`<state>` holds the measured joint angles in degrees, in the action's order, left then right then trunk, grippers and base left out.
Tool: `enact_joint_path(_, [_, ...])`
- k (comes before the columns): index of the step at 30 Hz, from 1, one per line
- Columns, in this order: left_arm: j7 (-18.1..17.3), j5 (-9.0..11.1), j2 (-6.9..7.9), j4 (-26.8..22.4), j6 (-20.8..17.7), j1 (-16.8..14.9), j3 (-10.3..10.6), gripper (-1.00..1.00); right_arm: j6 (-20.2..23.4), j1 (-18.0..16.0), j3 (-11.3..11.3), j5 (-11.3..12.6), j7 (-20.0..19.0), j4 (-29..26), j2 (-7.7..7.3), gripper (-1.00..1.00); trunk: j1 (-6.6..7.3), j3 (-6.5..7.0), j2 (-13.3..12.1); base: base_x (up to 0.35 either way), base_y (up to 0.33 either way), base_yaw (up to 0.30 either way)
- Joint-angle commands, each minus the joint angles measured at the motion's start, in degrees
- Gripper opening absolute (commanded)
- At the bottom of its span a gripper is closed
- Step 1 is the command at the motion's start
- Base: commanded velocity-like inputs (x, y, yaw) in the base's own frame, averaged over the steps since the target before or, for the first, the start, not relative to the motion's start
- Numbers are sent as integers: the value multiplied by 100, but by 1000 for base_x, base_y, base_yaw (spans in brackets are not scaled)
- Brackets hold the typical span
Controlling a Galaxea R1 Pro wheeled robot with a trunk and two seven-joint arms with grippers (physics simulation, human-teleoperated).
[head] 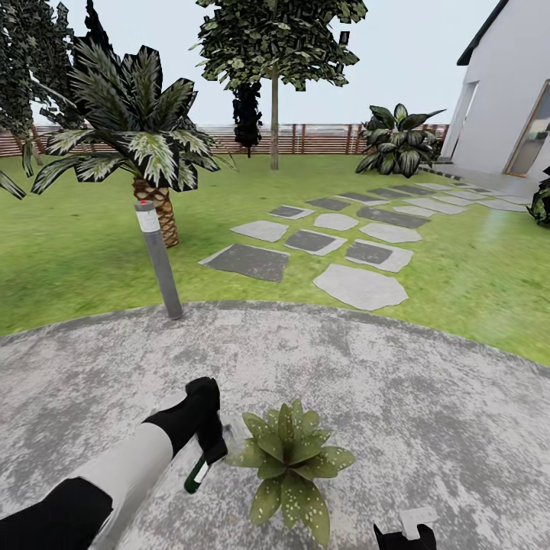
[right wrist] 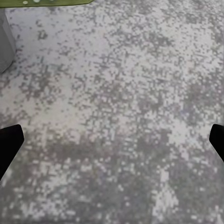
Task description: Pick up the pesticide atomizer in the garden and spray insectifuge to fully cover both potted plants in the garden.
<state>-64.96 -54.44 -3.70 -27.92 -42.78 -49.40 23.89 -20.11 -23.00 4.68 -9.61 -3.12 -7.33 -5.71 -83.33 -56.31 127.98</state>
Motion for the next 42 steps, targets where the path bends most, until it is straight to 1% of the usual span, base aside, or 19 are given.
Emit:
enact_joint_path(1, [-240,-41,-1,-43,-43,-131,10,-100,-20,-3,50,-41,-30,4,0,100,1,-6,2,0,0,0])
enact_joint_path(3, [-392,-48,-31,-66,-40,-275,12,-100,-20,-3,50,-41,-30,4,0,100,1,-6,2,0,0,0])
enact_joint_path(4, [-456,-66,-88,-74,-40,-381,44,-100,-20,-3,50,-40,-30,4,0,100,1,-6,2,0,0,0])
enact_joint_path(6, [-493,-177,-147,-80,-43,-450,114,-100,-20,-3,47,-39,-30,4,0,100,1,-6,2,0,0,0])
enact_joint_path(10, [-515,-406,-241,-68,-46,-442,148,-100,-20,-3,42,-45,-30,4,0,100,1,-6,2,0,0,0])
enact_joint_path(15, [-512,-435,-225,-33,-14,-361,165,-100,-20,-3,42,-50,-30,4,-7,100,1,-6,2,0,0,0])
enact_joint_path(18, [-516,-439,-170,17,16,-342,170,-100,-20,-3,42,-51,-30,4,-9,100,1,-6,2,0,0,0])
enact_joint_path(21, [-517,-439,-54,37,36,-255,170,-100,-20,-3,42,-52,-30,4,-9,100,1,-6,2,0,0,0])
enact_joint_path(23, [-510,-449,39,34,40,-138,171,-100,-20,-3,42,-53,-30,4,-9,100,1,-6,2,0,0,0])
enact_joint_path(24, [-486,-450,150,37,45,-42,171,-100,-20,-3,42,-52,-30,4,-9,100,1,-6,2,0,0,0])
enact_joint_path(25, [-471,-448,215,34,48,22,170,-100,-20,-3,42,-52,-30,4,-9,100,1,-6,2,0,0,0])
enact_joint_path(27, [-452,-446,267,33,50,142,169,-100,-20,-3,42,-55,-30,4,-9,100,1,-6,2,0,0,0])
enact_joint_path(29, [-410,-443,281,16,44,253,167,-100,-20,-3,42,-57,-30,4,-9,100,1,-6,2,0,0,0])
enact_joint_path(32, [-277,-431,231,16,38,295,150,-100,-20,-3,42,-58,-30,4,-9,100,1,-6,2,0,0,0])
enact_joint_path(35, [-96,-350,157,24,13,306,131,-100,-20,-3,42,-58,-30,6,-9,100,1,-6,2,0,0,0])
enact_joint_path(39, [-64,-154,83,-8,7,439,126,-100,-20,-3,42,-59,-30,4,-9,100,1,-6,2,0,0,0])
enact_joint_path(42, [-54,-99,-25,3,14,504,122,-100,-20,-3,42,-58,-30,5,-9,100,1,-6,2,0,0,0])
